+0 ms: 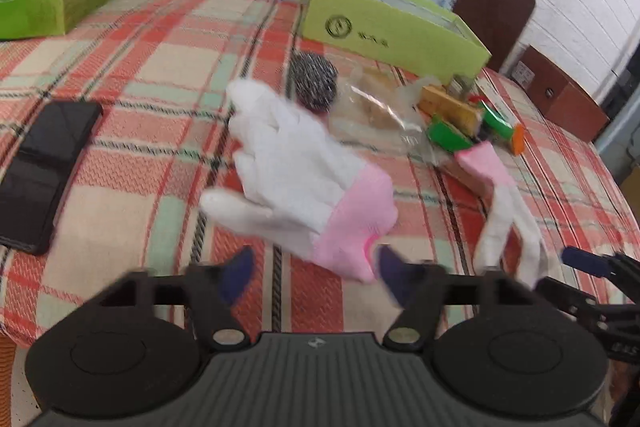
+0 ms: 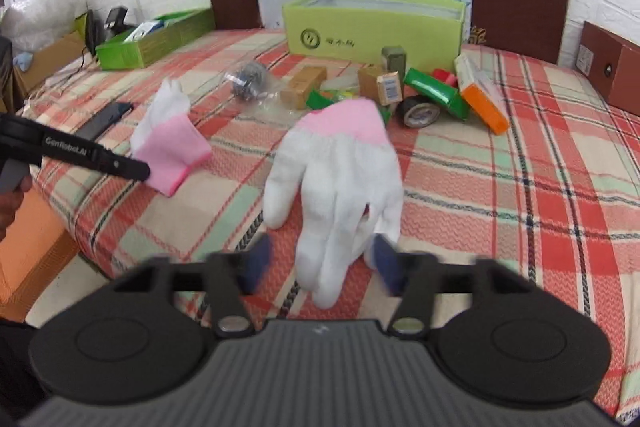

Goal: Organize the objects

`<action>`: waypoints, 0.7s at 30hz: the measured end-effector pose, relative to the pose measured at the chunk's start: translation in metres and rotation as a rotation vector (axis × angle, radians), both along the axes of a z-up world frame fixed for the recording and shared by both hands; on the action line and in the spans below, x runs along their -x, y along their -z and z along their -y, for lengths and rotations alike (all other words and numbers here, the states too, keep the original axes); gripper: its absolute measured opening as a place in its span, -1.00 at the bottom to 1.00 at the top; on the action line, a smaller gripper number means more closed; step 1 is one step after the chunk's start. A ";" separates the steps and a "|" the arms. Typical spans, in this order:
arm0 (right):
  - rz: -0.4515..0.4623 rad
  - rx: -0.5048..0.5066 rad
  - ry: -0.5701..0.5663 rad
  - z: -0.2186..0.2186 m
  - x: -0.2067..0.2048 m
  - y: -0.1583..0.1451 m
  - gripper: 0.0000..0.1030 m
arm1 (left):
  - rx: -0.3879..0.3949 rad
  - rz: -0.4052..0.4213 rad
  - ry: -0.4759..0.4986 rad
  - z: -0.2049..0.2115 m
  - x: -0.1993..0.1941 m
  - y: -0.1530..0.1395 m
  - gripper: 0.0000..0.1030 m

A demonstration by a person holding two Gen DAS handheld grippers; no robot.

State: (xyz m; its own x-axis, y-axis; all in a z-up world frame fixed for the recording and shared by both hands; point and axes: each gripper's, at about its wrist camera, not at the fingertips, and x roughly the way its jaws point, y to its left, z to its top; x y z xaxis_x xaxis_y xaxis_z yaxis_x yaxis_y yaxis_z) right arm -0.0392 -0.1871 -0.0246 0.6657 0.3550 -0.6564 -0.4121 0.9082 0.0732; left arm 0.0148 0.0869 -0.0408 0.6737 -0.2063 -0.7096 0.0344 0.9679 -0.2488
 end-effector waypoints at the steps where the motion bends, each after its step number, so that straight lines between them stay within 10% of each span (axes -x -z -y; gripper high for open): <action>1: 0.025 -0.007 0.007 0.001 0.001 -0.004 0.48 | -0.020 0.025 -0.016 0.003 -0.003 -0.001 0.59; 8: 0.072 -0.011 0.064 -0.007 -0.026 -0.011 0.48 | -0.062 0.035 -0.089 0.015 -0.042 0.008 0.58; 15: -0.009 0.002 0.102 -0.018 -0.049 0.013 0.48 | -0.040 0.013 0.067 0.023 -0.043 0.014 -0.51; 21: -0.029 -0.016 0.082 -0.026 -0.053 0.018 0.45 | -0.001 0.001 0.070 0.019 -0.027 0.009 -0.42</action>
